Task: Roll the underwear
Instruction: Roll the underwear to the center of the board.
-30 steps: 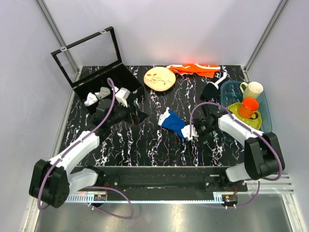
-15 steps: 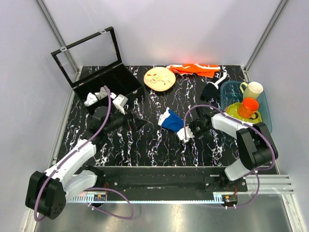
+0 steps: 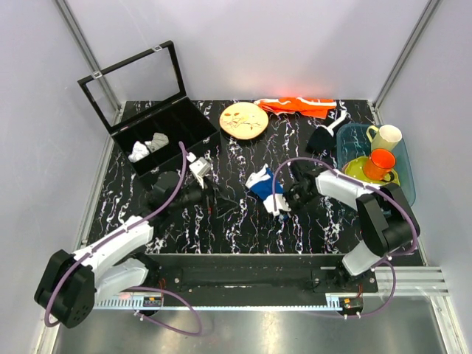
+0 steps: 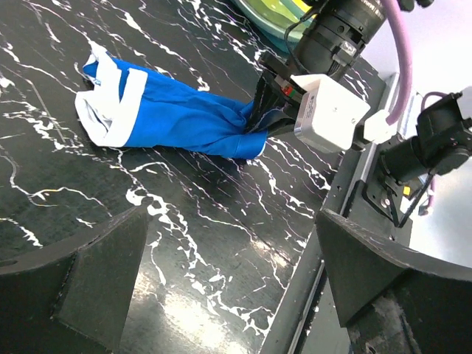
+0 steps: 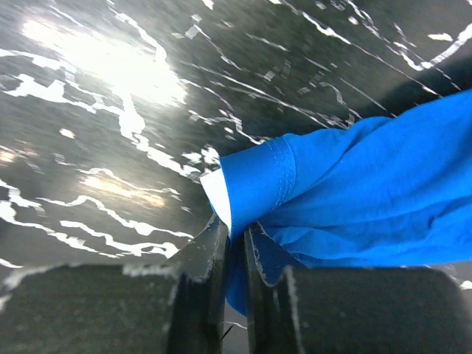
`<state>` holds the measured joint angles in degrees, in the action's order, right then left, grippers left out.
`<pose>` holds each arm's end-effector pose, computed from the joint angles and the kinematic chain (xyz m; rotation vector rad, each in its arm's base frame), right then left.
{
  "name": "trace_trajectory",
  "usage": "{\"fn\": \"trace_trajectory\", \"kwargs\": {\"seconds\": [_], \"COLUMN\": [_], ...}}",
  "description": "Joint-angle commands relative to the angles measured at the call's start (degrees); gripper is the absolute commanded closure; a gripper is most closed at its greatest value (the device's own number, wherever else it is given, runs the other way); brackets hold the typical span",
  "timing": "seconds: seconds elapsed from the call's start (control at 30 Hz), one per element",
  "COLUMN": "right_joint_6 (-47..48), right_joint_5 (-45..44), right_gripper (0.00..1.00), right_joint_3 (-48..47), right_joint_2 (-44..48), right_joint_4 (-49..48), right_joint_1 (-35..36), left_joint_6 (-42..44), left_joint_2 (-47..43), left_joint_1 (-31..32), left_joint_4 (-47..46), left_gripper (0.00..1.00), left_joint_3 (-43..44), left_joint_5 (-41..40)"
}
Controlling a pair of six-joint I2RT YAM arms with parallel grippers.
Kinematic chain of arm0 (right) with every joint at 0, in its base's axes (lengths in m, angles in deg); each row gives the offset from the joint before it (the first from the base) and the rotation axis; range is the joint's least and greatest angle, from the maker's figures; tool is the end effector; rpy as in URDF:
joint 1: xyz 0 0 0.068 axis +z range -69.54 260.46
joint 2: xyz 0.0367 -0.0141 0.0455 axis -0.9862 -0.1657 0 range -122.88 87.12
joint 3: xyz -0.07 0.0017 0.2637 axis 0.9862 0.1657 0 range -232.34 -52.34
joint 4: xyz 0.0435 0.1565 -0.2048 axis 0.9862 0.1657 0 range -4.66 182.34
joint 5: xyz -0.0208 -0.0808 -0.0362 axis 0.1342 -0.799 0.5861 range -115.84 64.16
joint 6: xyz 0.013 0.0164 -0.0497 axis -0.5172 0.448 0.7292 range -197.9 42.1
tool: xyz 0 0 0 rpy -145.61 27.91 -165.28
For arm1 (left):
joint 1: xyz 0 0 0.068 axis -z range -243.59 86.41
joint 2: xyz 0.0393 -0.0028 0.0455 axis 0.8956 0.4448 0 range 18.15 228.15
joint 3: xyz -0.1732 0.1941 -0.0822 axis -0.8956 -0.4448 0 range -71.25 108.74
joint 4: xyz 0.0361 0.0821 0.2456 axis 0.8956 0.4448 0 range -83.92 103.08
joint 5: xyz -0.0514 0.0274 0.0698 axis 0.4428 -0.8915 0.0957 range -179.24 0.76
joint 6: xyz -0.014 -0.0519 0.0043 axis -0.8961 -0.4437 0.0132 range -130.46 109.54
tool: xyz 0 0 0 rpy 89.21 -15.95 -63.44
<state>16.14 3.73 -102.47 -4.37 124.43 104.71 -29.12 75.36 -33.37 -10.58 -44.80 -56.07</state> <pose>0.2369 0.1261 0.1571 -2.3282 1.3224 0.4513 0.1795 -0.1269 0.2365 0.6219 1.8206 -1.1128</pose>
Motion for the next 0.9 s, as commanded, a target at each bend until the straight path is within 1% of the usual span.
{"fn": "trace_trajectory", "kwargs": {"seconds": [0.0,0.07,0.1,0.2,0.27,0.33,0.37,0.5,0.53,0.57,0.63,0.67,0.7,0.73,0.8,0.87], "right_joint_6": [-7.89,-10.97,-12.98,-15.98,-17.83,-20.20,-21.17,-23.90,-23.90,-23.99,-23.99,-23.99,-23.73,-23.73,-23.64,-23.90], "right_joint_5": [4.97,7.60,8.40,10.77,11.30,10.87,10.61,10.34,10.86,11.04,11.83,12.01,12.18,12.36,12.19,11.57], "right_gripper": [0.87,0.86,0.86,0.86,0.86,0.87,0.87,0.90,0.90,0.90,0.90,0.90,0.90,0.90,0.90,0.90], "right_joint_3": [-2.86,-5.93,-7.16,-11.03,-13.50,-15.86,-16.75,-22.97,-23.87,-24.75,-27.29,-28.26,-30.18,-30.99,-32.39,-32.93], "right_joint_2": [-0.37,-0.97,-1.59,-5.45,-9.21,-11.86,-14.66,-21.44,-23.28,-24.09,-26.28,-27.16,-27.95,-29.53,-30.68,-32.18], "right_joint_4": [15.28,18.11,21.34,26.45,27.88,28.85,28.85,31.74,32.27,33.06,34.20,35.78,36.57,37.28,38.34,38.60], "right_joint_1": [2.46,2.73,2.65,2.73,2.73,2.73,2.73,2.73,2.73,2.73,2.65,2.73,2.73,2.73,2.73,2.73], "left_joint_6": [0.46,0.20,0.46,2.47,3.71,6.69,8.09,17.76,19.69,23.80,27.86,31.54,33.23,34.72,39.47,44.03], "left_joint_2": [1.50,1.68,1.42,-1.92,-5.33,-7.02,-7.81,-6.68,-5.98,-4.06,-1.33,0.25,4.19,6.31,10.97,17.47], "left_joint_1": [1.59,2.56,3.00,5.81,8.61,11.08,13.88,20.75,21.98,24.69,27.25,29.00,29.80,30.60,32.53,34.72], "left_joint_4": [-5.04,-5.66,-5.83,-6.80,-9.25,-10.49,-10.32,-8.13,-8.12,-8.12,-7.94,-7.94,-7.51,-7.33,-5.58,-4.70], "left_gripper": [0.01,0.01,0.02,0.03,0.03,0.04,0.04,0.07,0.08,0.08,0.08,0.08,0.08,0.08,0.09,0.09], "left_joint_3": [0.17,-0.09,-0.35,-2.81,-5.61,-6.94,-7.38,-7.65,-7.39,-7.12,-5.28,-4.32,-3.35,-0.91,2.00,6.49], "left_joint_5": [3.39,3.83,3.57,0.50,-1.51,-2.75,-4.24,-8.72,-9.60,-11.79,-14.52,-16.71,-17.69,-18.92,-21.56,-24.97]}}
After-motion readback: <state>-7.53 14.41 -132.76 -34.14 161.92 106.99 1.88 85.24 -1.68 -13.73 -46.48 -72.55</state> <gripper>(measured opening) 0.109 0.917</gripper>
